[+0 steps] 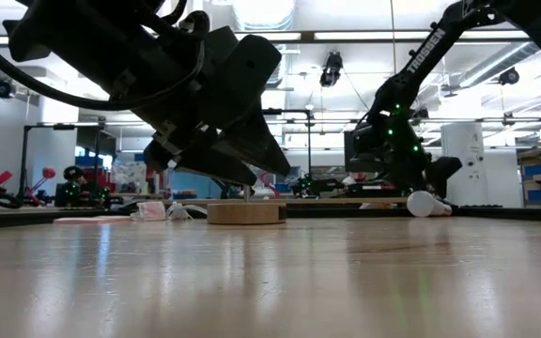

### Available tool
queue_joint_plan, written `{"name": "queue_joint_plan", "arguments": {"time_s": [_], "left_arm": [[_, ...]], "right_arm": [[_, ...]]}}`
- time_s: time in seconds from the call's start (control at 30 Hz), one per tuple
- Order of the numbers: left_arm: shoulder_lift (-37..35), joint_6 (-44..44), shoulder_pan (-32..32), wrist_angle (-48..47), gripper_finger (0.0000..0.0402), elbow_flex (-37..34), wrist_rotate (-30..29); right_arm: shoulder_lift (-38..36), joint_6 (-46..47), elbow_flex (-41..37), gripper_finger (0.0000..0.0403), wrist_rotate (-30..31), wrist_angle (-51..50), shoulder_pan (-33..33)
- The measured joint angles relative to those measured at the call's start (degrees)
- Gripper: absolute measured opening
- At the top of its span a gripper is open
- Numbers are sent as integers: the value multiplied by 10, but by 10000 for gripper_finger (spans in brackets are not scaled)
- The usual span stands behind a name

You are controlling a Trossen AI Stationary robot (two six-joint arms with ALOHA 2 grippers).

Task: Screw lightbulb
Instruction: Insert the lightbulb into the lamp

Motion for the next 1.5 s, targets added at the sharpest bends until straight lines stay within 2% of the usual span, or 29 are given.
{"name": "queue_joint_plan", "arguments": {"time_s": [0.2, 0.33, 0.73, 1.07, 1.33, 1.5], "left_arm": [[0, 0, 2, 0, 256, 0, 0], [0, 0, 2, 0, 256, 0, 0], [0, 0, 2, 0, 256, 0, 0], [0, 0, 1, 0, 256, 0, 0], [-2, 3, -13, 0, 256, 0, 0], [-5, -5, -26, 0, 256, 0, -11]], "right_arm": [[0, -27, -2, 270, -19, -2, -2], [0, -23, -2, 266, -56, -2, -1], [0, 49, -5, 267, -63, -15, 29], [-1, 99, -5, 260, -94, -18, 73], [-29, 149, -6, 268, -154, -36, 122], [-35, 213, -6, 261, -203, -57, 158]]}}
